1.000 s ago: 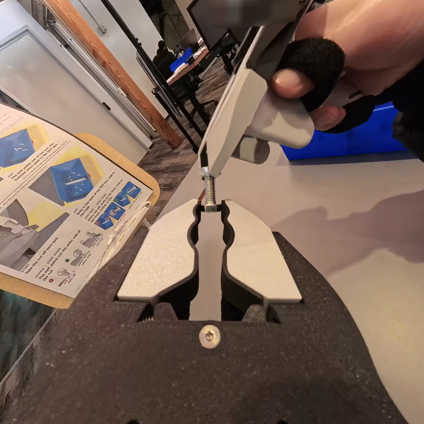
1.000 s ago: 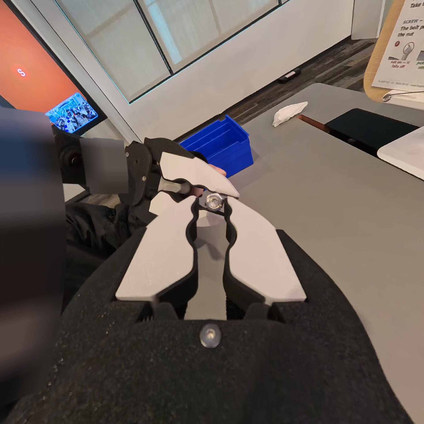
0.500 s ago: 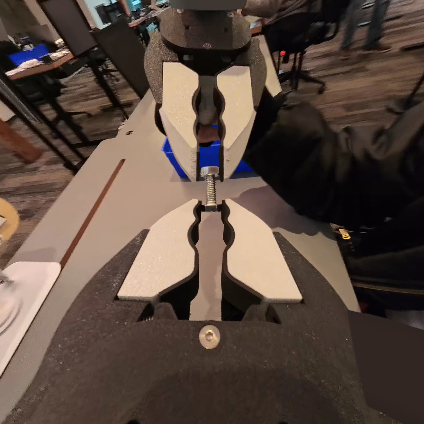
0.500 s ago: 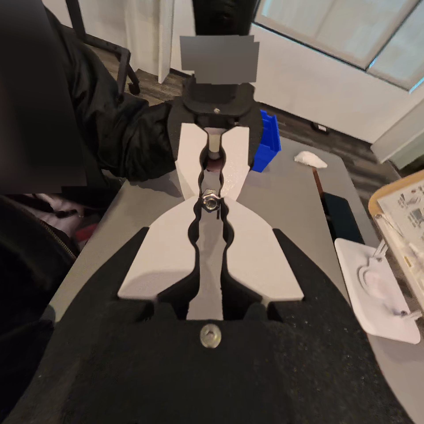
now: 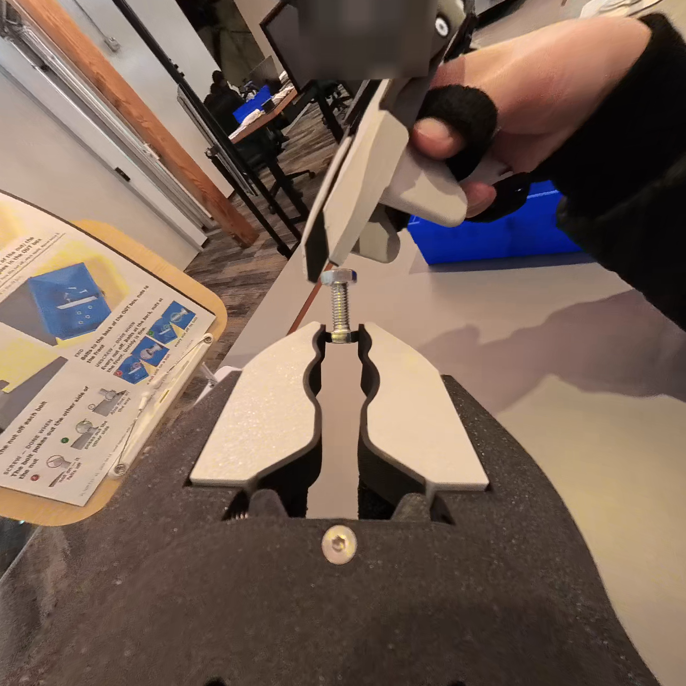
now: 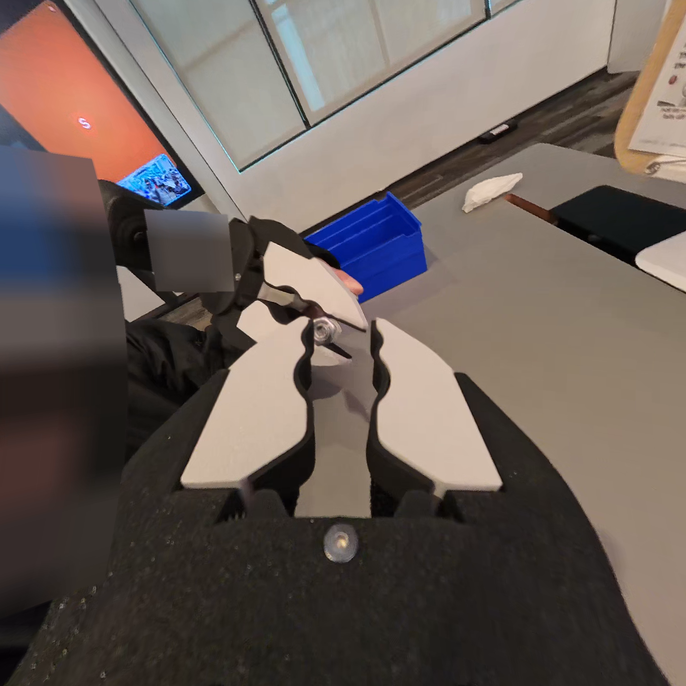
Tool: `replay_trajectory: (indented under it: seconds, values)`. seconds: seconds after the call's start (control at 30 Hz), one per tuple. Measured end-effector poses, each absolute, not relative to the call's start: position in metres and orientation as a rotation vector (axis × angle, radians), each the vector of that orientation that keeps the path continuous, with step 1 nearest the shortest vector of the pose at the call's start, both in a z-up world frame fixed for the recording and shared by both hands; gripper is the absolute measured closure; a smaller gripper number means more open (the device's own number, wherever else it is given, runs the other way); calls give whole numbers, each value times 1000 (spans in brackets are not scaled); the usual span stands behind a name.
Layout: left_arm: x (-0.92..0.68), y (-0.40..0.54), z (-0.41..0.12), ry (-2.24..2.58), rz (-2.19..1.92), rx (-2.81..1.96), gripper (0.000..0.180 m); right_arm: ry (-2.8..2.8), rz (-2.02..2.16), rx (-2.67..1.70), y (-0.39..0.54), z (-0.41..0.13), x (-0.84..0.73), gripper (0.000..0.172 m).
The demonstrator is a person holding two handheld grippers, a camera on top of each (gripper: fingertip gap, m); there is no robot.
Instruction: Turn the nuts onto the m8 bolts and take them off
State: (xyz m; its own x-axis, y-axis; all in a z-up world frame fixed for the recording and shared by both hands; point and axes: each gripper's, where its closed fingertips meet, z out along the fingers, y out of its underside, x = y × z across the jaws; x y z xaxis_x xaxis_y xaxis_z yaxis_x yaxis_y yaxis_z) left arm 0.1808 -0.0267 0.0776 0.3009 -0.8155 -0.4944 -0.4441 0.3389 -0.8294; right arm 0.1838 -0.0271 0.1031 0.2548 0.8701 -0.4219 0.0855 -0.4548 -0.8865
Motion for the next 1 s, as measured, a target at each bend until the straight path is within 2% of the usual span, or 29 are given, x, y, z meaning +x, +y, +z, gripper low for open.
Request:
replay_trajectory:
  seconds: [0.37, 0.63, 0.8, 0.83, 0.9, 1.0]
  values:
    - [181, -25, 72, 1346, -342, -1305, 164, -998, 1165, -1768, -35, 96, 177, 157]
    - [185, -65, 54, 1564, -687, -1348, 164, -1545, 827, -1351, -70, 81, 179, 157]
    - [188, -75, 60, 1563, -803, -1333, 164, -1559, 838, -1275, -77, 87, 180, 157]
    - [188, -72, 60, 1549, -784, -1336, 164, -1536, 835, -1298, -74, 87, 180, 156]
    - [186, -65, 62, 1520, -745, -1342, 164, -1470, 841, -1374, -65, 87, 179, 136]
    - [184, -49, 67, 1443, -640, -1349, 164, -1350, 889, -1496, -52, 90, 178, 135]
